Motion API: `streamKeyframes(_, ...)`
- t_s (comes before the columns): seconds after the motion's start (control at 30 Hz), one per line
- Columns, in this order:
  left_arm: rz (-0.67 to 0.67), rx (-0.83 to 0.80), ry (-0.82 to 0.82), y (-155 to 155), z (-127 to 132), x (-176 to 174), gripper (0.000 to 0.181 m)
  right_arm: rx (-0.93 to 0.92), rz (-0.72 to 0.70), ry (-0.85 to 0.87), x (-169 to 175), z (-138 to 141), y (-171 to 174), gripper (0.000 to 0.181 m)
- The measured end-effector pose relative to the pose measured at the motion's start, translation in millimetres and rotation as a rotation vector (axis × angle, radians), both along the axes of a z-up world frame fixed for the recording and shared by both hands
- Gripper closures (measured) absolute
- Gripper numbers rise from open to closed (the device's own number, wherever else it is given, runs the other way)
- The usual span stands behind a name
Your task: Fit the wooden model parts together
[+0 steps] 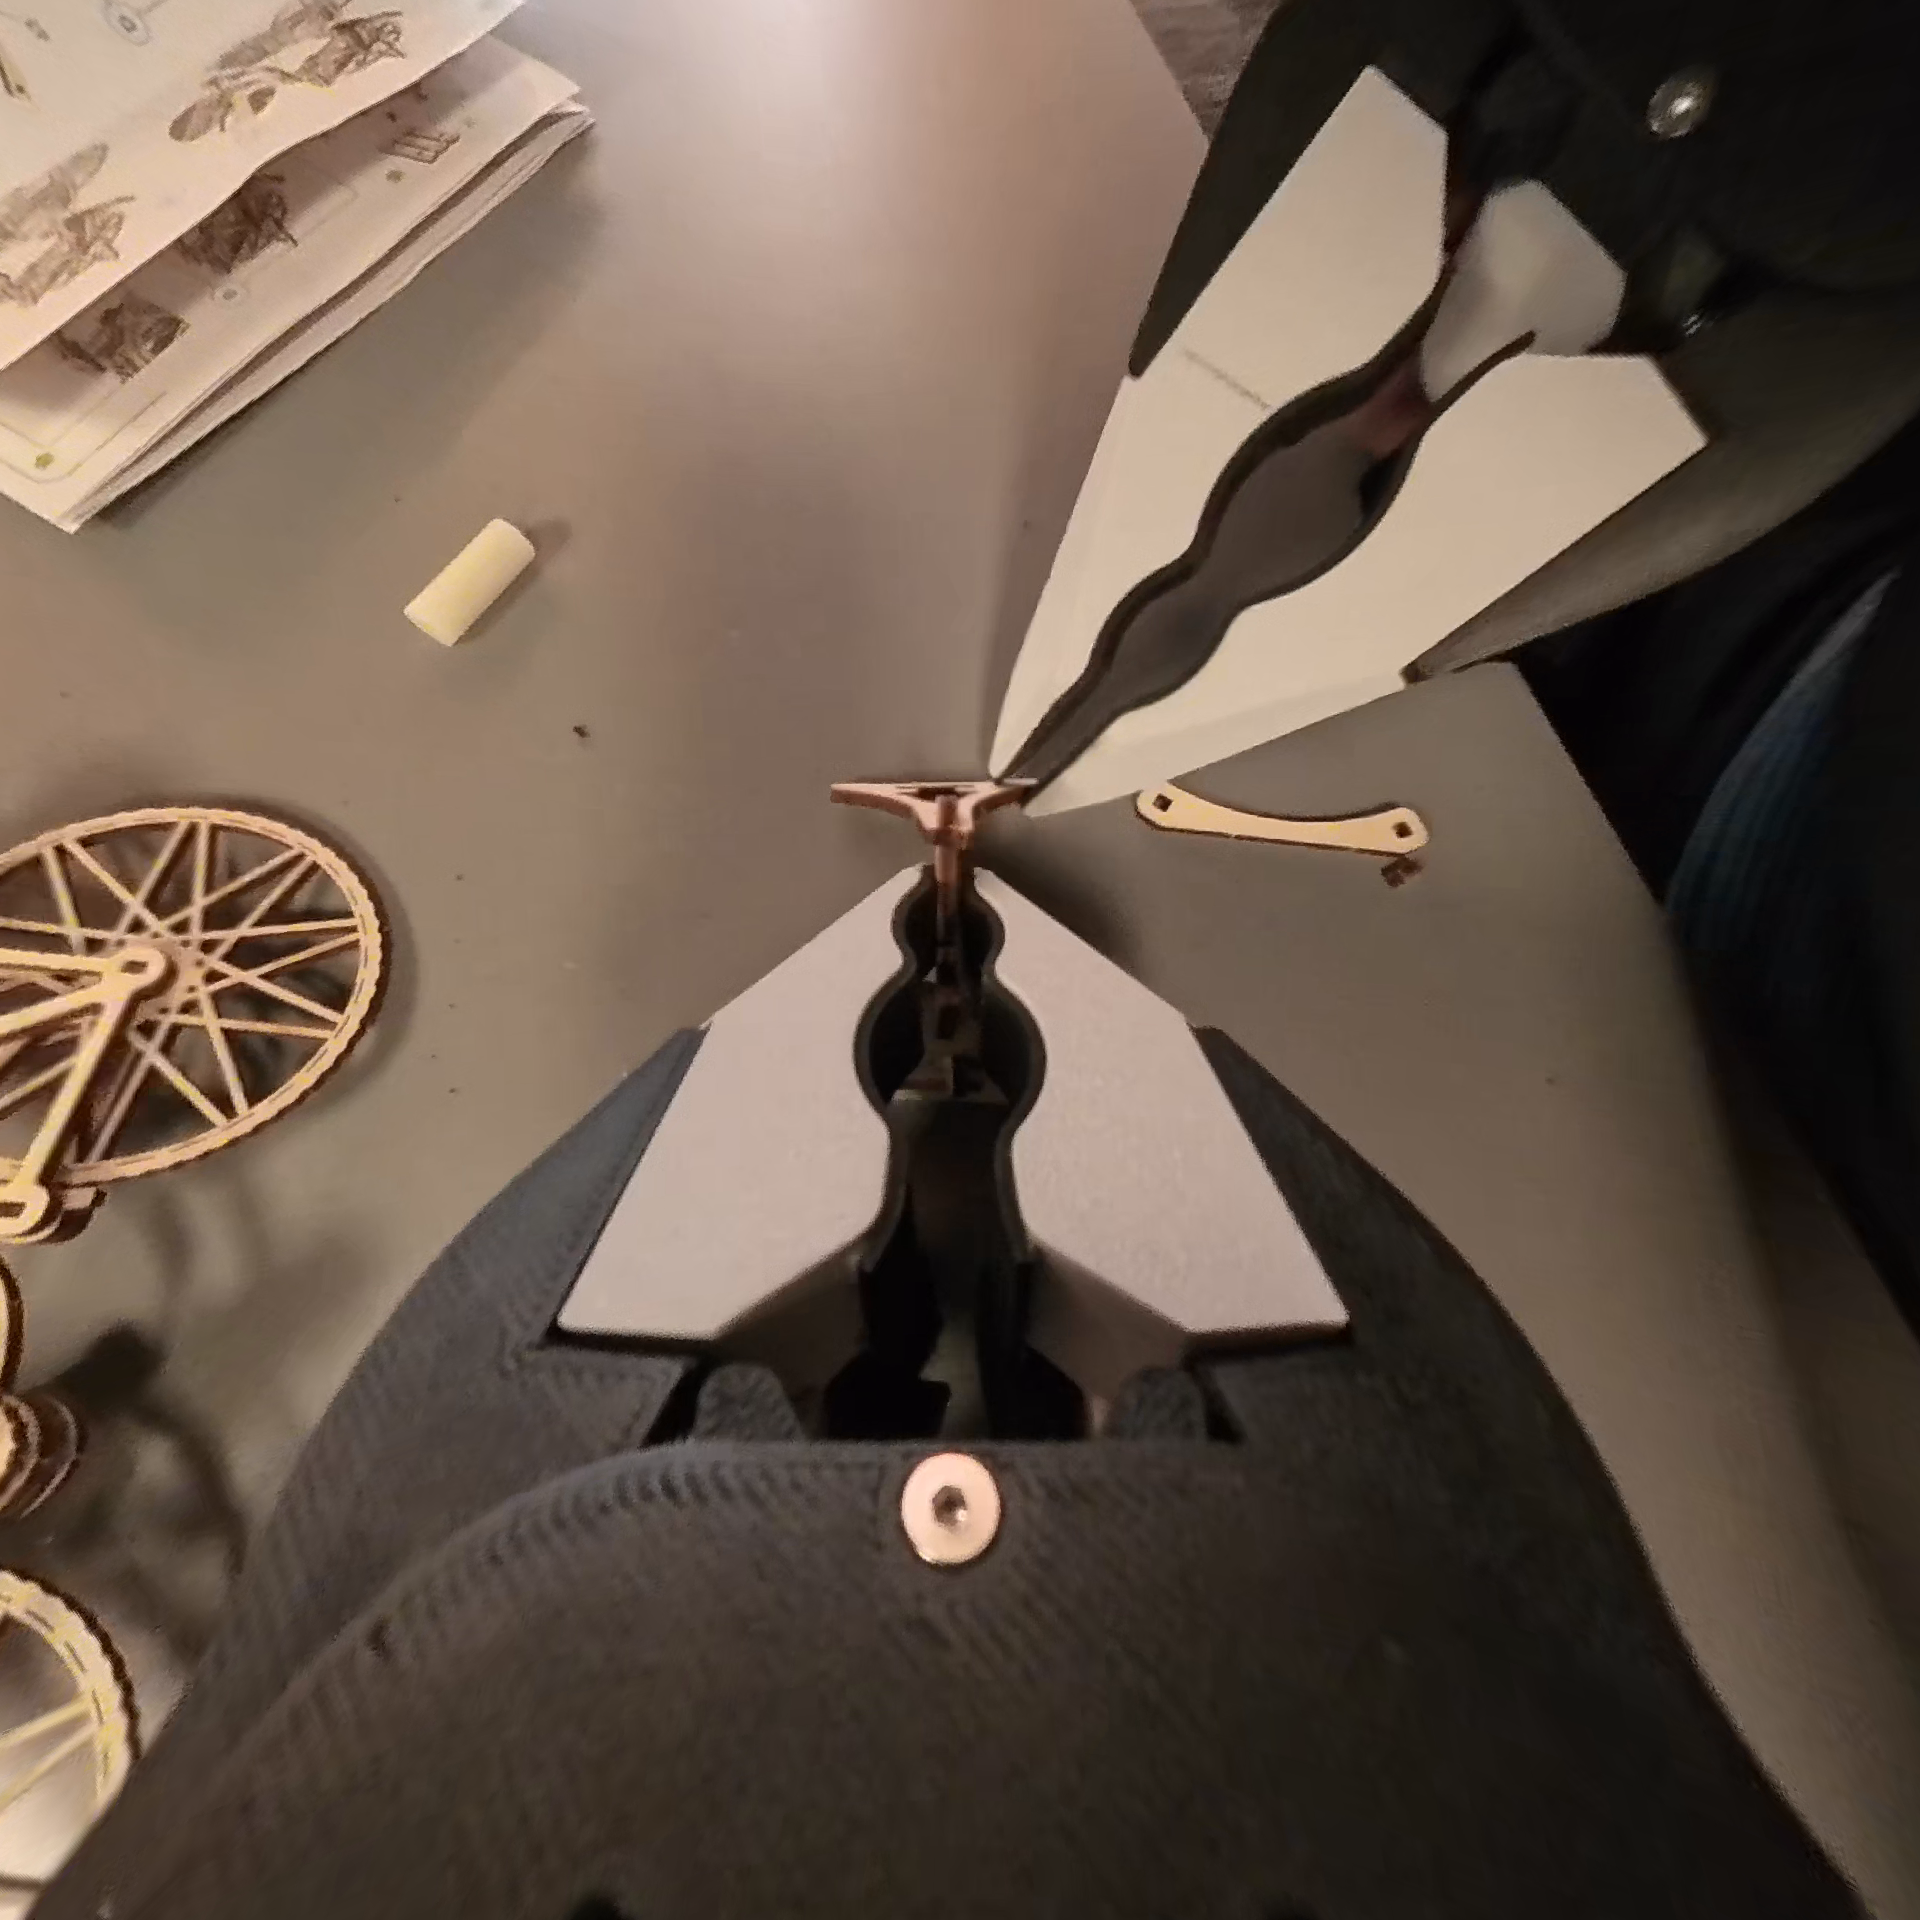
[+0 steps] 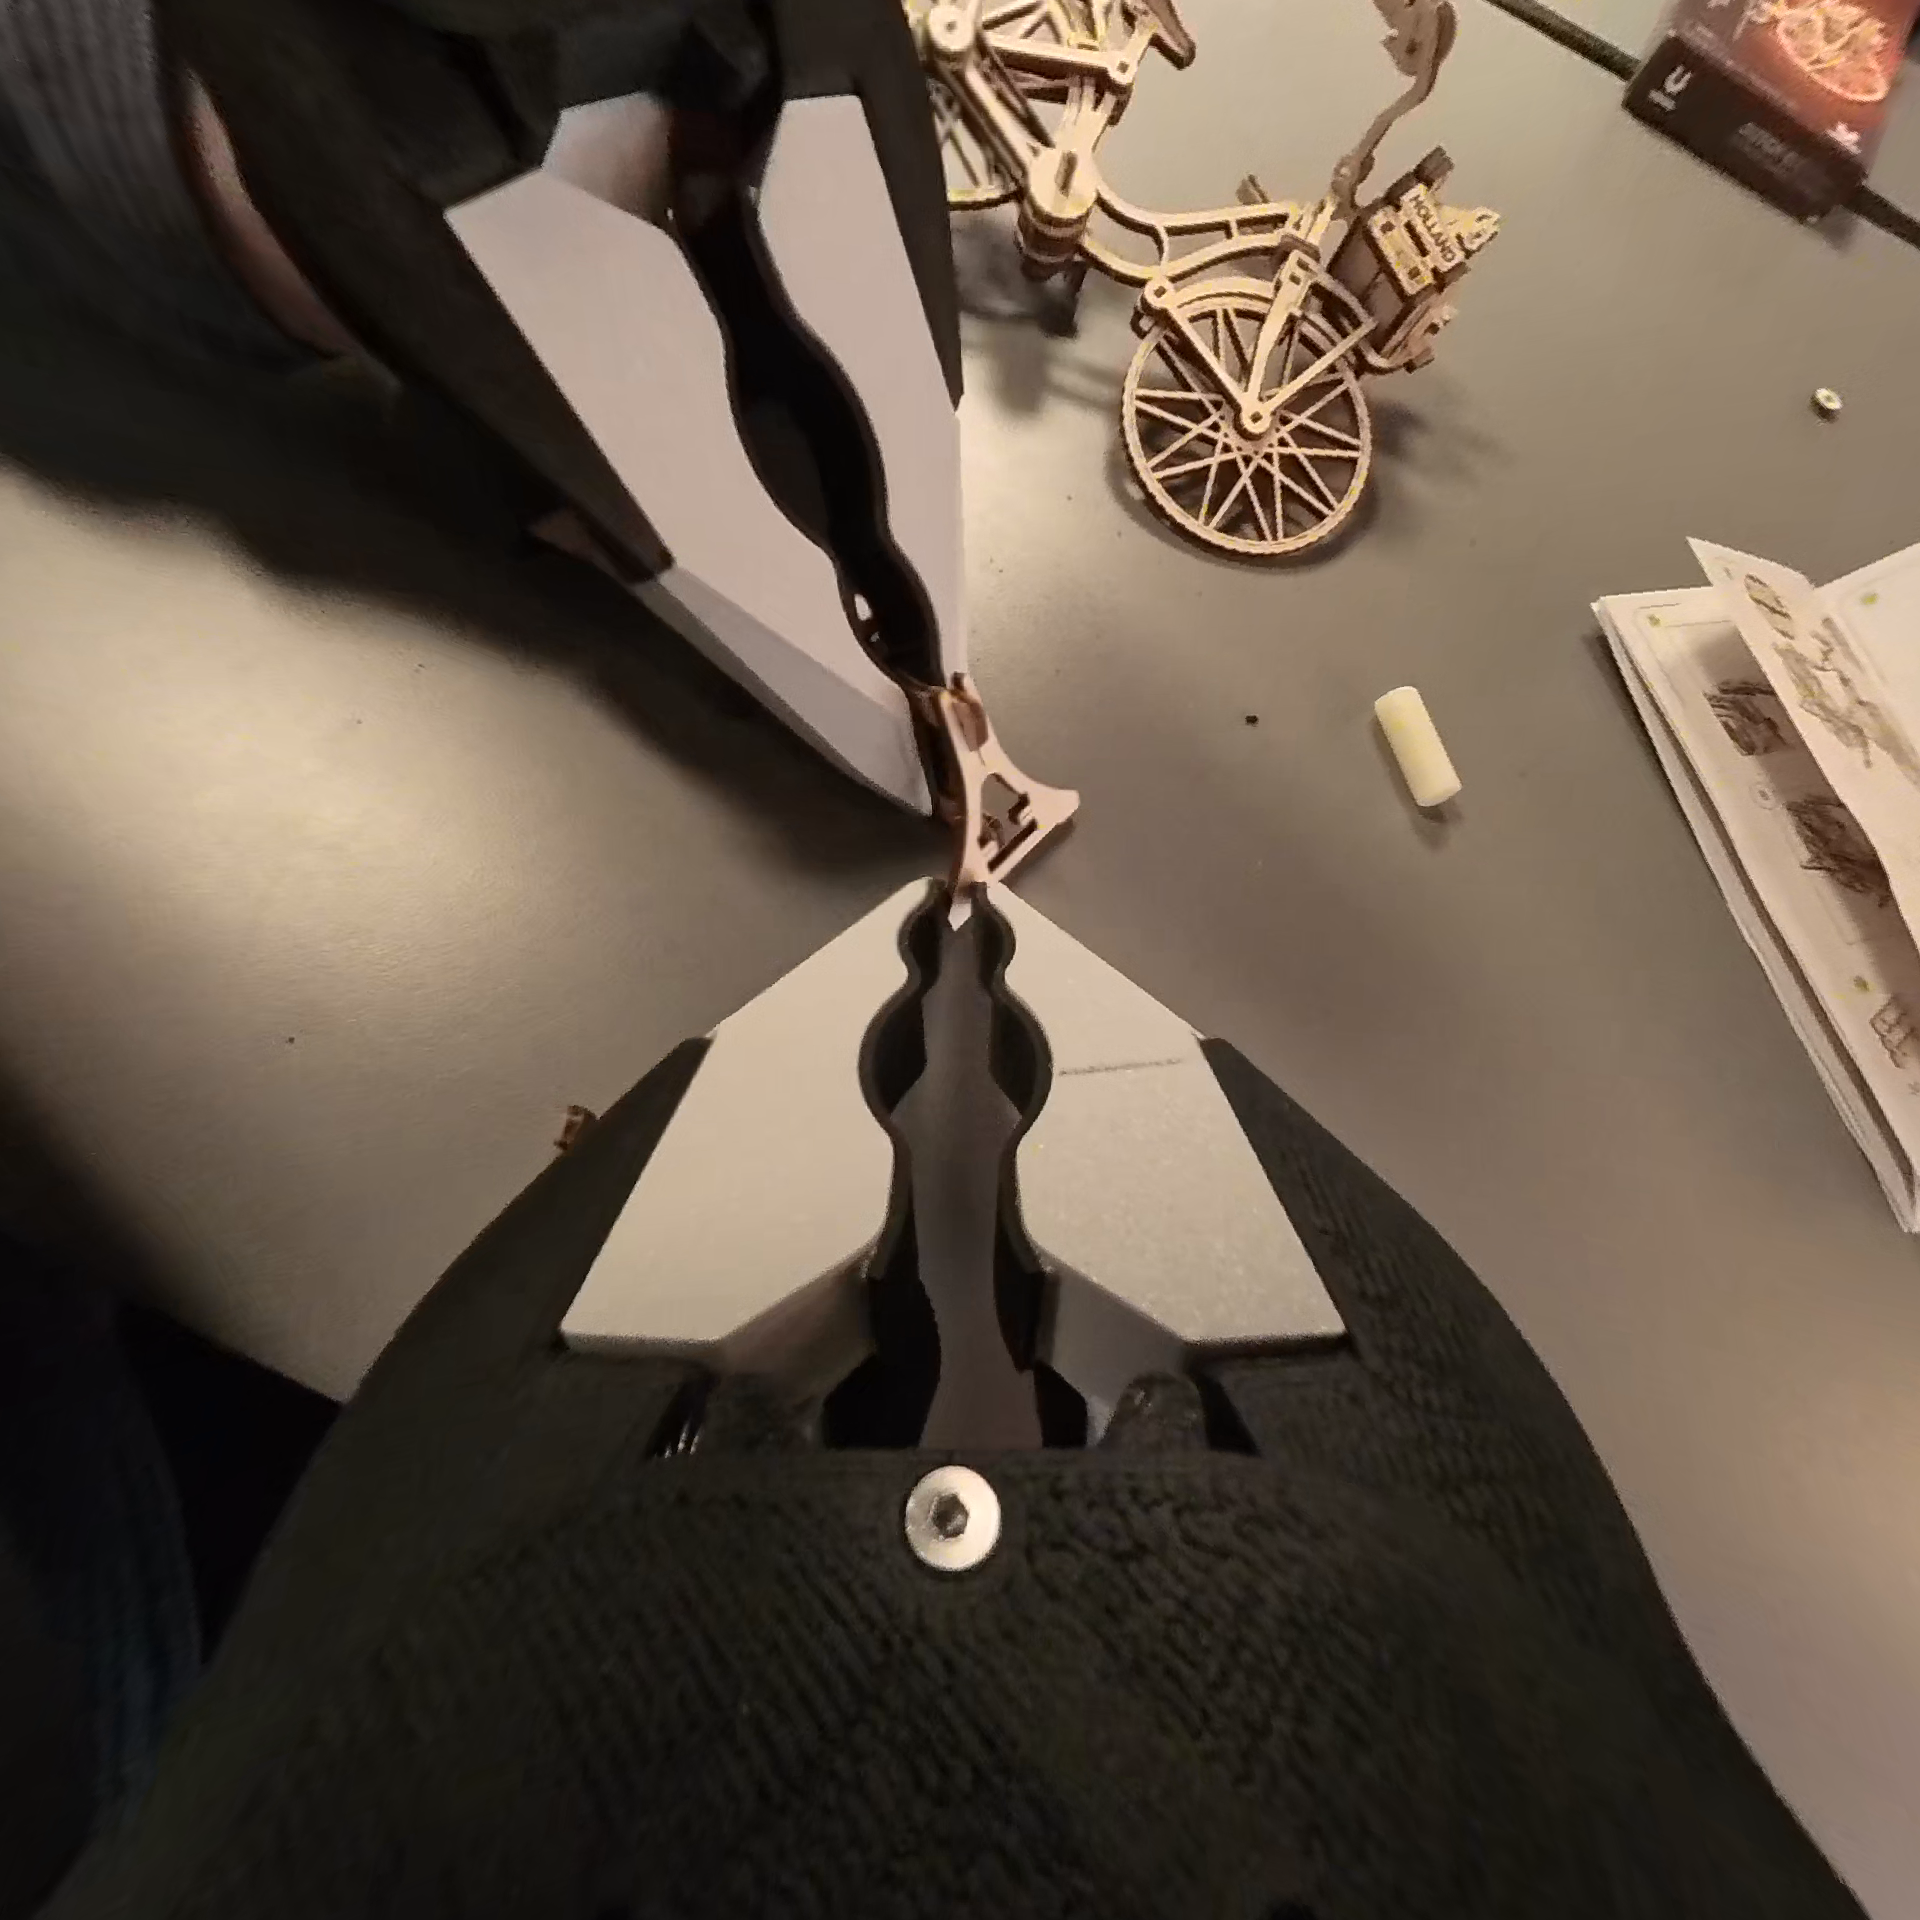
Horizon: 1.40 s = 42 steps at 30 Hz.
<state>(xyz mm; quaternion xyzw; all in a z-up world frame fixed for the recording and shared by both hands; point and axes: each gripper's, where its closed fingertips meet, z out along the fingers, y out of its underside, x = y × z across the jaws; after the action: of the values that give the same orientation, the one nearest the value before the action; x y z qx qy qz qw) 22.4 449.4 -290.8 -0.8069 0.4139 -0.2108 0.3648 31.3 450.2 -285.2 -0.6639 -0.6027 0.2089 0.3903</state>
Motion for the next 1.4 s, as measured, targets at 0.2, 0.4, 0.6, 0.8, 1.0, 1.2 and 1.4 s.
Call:
streamKeyframes(0.2,0.056,-0.003,-0.004,2.4,0.1,-0.9,0.178,0.032,-0.021,-0.01,-1.4,0.0,2.7,0.181)
streamKeyframes(0.4,0.082,0.001,-0.005,5.4,0.6,-3.6,0.179,0.043,-0.013,-0.014,-3.6,-0.3,5.6,0.181)
streamKeyframes(0.6,0.095,0.008,-0.007,7.2,1.3,-4.6,0.179,0.008,0.001,-0.005,-4.4,-0.3,5.1,0.181)
streamKeyframes(0.8,0.093,0.002,-0.011,7.0,1.3,-4.2,0.179,0.008,0.021,-0.006,-4.5,-0.3,5.0,0.181)
streamKeyframes(1.0,0.09,-0.015,-0.04,7.1,3.1,-1.7,0.178,0.011,0.056,-0.01,-6.1,-0.4,4.0,0.181)
streamKeyframes(1.2,0.094,-0.019,-0.044,7.4,3.2,-2.3,0.178,0.05,0.051,-0.016,-6.5,-0.4,4.6,0.181)
streamKeyframes(1.4,0.098,-0.022,-0.032,6.3,2.1,-3.9,0.178,0.05,0.049,-0.015,-6.4,-0.4,5.0,0.181)
